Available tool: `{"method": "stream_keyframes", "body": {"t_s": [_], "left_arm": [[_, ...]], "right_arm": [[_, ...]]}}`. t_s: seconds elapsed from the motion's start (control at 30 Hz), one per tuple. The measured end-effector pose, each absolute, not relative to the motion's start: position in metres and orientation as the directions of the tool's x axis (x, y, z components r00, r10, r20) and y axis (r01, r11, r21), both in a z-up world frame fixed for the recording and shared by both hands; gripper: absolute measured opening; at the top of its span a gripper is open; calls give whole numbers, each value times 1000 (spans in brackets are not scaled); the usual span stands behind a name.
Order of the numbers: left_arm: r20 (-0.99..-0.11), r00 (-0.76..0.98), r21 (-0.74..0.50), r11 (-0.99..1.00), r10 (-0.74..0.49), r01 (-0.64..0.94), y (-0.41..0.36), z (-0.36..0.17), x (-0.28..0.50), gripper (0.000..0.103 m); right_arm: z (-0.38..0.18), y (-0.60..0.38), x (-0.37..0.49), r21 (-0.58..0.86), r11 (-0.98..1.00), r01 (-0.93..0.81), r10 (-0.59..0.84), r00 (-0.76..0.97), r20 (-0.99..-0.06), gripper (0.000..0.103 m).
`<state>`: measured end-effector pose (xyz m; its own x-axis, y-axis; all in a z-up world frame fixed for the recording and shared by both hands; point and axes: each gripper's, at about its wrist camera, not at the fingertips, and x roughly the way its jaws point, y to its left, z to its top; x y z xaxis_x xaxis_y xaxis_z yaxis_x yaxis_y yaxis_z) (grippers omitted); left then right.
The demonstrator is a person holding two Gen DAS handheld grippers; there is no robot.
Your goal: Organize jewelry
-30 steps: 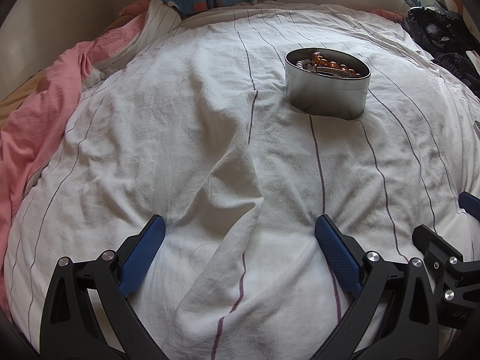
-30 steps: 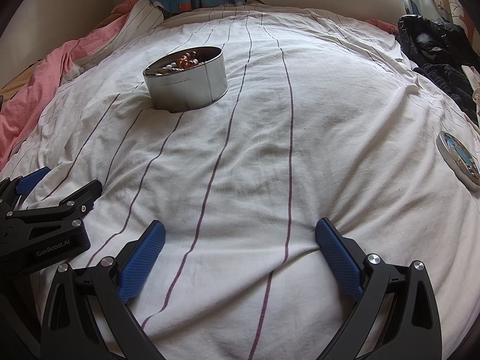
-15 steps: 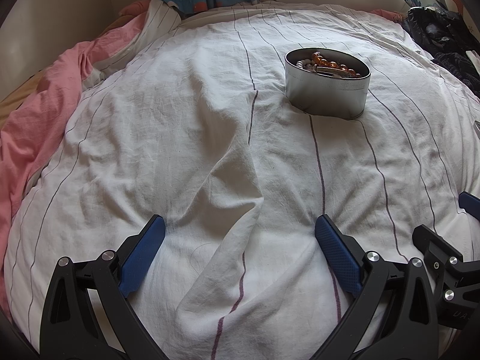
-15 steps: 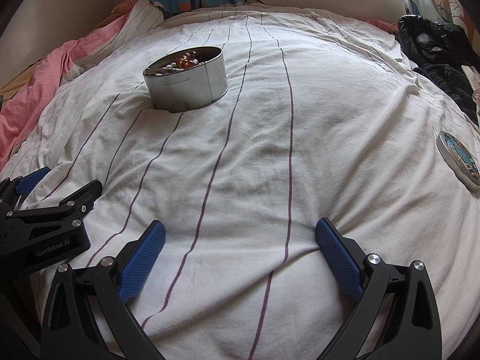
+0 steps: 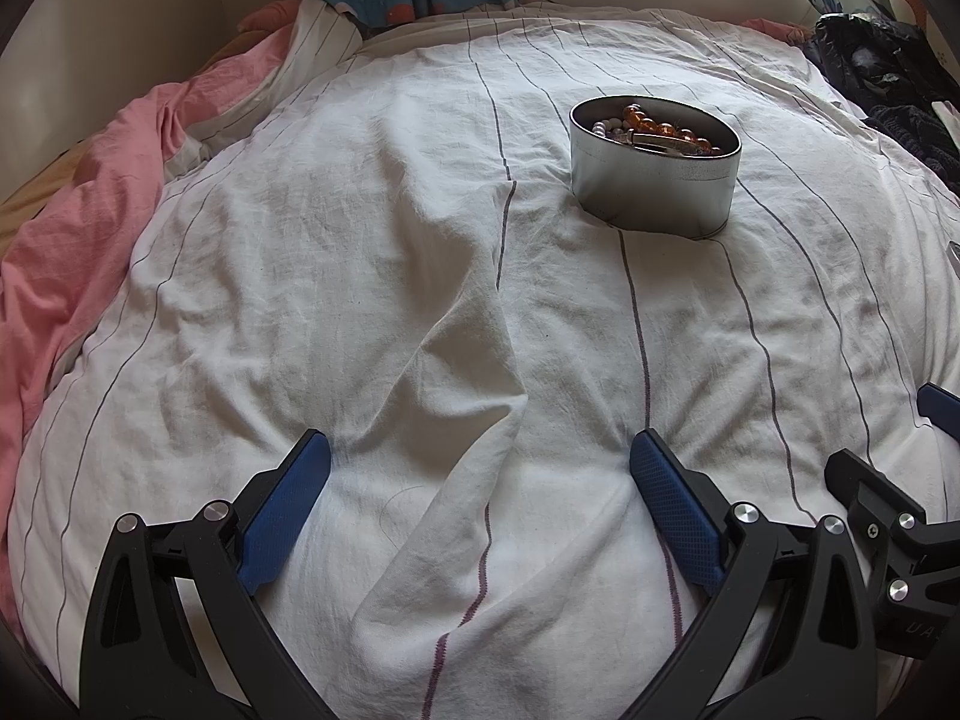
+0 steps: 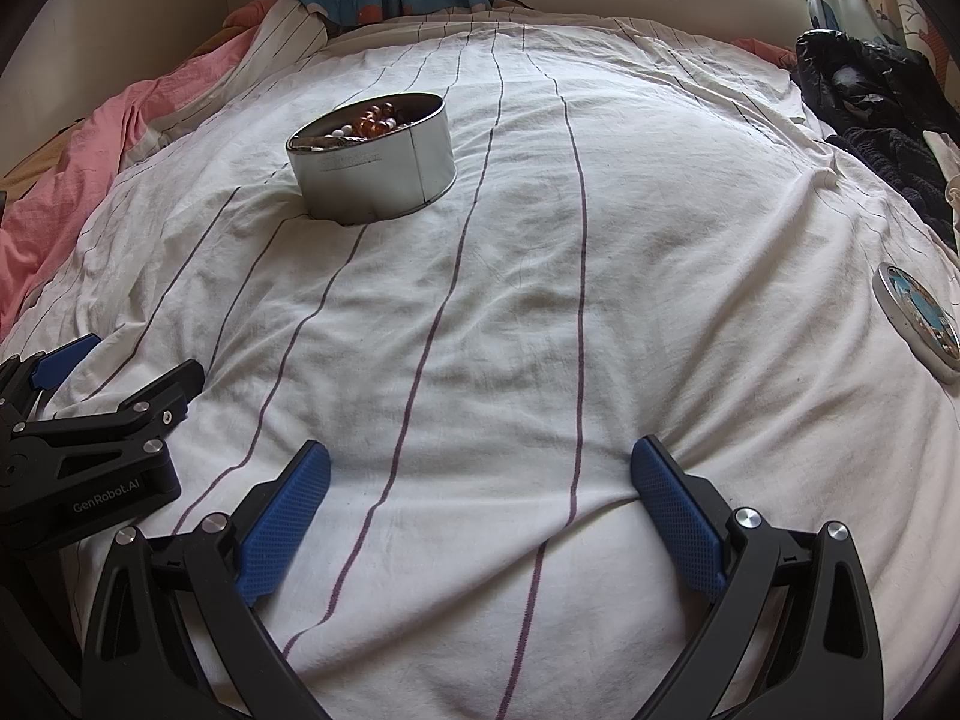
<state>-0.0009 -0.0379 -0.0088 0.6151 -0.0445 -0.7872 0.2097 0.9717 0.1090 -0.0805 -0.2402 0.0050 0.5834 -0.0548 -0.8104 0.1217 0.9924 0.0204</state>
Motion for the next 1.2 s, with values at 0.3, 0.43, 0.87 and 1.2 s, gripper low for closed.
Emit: {"method": "stream_keyframes", "body": {"t_s": [0.3, 0.43, 0.87, 1.2], "left_arm": [[-787, 615, 109, 972, -44, 210, -38, -9, -1, 96], [-787, 615, 109, 972, -44, 210, -38, -9, -1, 96], [-787, 615, 109, 972, -44, 210, -38, -9, -1, 96], [-787, 615, 109, 972, -44, 210, -38, -9, -1, 96]], "right_arm": [[5, -240, -81, 19, 992, 122, -56, 584, -810, 96], [5, -240, -81, 19, 992, 122, -56, 583, -810, 96], [6, -242, -79, 12, 992, 122, -62, 583, -810, 96], [7, -243, -79, 10, 992, 122, -63, 584, -810, 96]]}}
